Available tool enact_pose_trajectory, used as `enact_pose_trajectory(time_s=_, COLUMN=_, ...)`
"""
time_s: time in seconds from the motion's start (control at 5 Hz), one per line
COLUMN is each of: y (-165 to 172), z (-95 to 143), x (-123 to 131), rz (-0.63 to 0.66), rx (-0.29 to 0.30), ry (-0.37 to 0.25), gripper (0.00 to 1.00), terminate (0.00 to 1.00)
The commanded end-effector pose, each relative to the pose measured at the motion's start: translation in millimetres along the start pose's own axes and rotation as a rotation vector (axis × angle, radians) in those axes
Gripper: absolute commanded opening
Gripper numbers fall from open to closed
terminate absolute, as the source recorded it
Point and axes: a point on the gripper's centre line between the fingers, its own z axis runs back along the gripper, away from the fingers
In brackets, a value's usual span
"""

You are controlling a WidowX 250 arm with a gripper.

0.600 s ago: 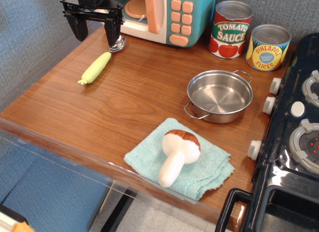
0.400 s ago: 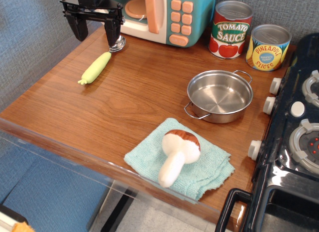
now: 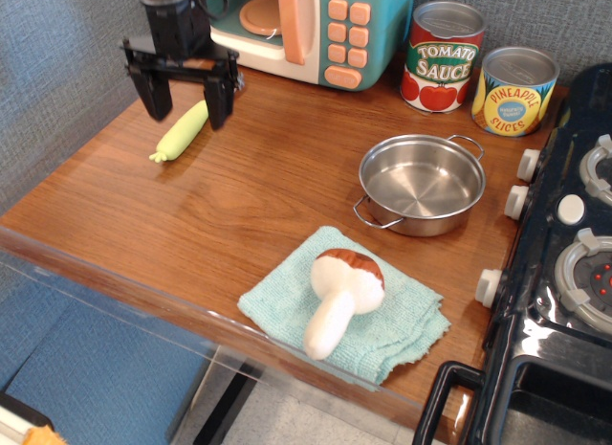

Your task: Move mushroom and place it next to the microwave.

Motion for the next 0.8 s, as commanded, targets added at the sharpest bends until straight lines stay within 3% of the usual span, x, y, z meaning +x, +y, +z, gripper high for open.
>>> enact_pose_trajectory(time_s=0.0, y=-68.0, z=57.4, x=-88.8, rz=-0.046, rx=-0.009, ry=-0.042, gripper=1.00, terminate=0.00)
enact_pose_trajectory(time_s=0.2, y=-106.5, z=54.4, x=-134.7, rz=-0.102, rx=-0.036, ry=-0.033, gripper=1.00, terminate=0.00)
enact_pose_trajectory(time_s=0.4, y=-136.7, z=39.1, x=-161.2, rz=-0.113, rx=-0.050, ry=-0.022, gripper=1.00, terminate=0.00)
enact_pose_trajectory(time_s=0.6, y=-154.7, z=15.2, x=-169.7, rz=-0.152, rx=-0.043, ry=0.022, gripper=1.00, terminate=0.00)
